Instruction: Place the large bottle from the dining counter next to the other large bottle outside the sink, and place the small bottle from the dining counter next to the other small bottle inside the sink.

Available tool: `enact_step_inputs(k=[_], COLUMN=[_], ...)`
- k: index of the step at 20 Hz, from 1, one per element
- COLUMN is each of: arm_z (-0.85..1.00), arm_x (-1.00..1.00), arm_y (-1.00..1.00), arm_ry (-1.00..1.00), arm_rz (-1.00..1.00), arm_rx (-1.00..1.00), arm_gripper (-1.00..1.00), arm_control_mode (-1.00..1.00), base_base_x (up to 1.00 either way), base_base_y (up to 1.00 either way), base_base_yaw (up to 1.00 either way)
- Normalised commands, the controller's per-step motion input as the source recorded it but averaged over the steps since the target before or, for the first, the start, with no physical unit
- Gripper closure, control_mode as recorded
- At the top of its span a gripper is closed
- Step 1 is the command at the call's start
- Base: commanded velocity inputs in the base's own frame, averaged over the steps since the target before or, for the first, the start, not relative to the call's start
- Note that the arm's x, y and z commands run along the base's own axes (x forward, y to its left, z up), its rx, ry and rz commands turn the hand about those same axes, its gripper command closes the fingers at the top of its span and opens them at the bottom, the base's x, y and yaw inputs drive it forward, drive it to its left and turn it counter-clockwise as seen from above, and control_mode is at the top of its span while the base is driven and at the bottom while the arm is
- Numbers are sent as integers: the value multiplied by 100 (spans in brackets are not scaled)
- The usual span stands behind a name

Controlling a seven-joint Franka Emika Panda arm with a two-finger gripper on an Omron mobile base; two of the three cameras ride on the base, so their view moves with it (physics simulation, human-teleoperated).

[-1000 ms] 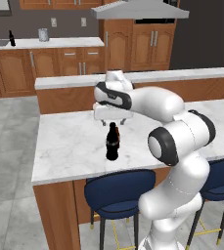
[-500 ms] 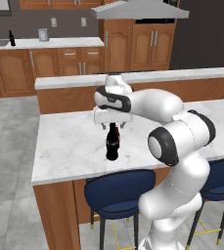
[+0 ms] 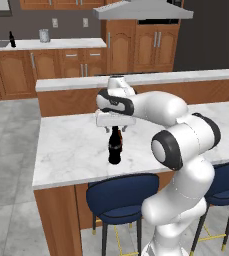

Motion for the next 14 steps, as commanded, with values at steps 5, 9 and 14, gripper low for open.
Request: enact_step_inputs(k=[5, 9, 14], arm_z=[0, 0, 34], arm_x=[0, 0, 0], arm_y=[0, 0, 5], arm_ry=[0, 0, -2], arm_rz=[0, 0, 0], arm_rx=[0, 0, 0], arm_gripper=[100, 100, 100], arm_control_mode=[-100, -100, -100], base_base_x=[0, 0, 0], base_base_y=[0, 0, 0], base_base_yaw=[0, 0, 0])
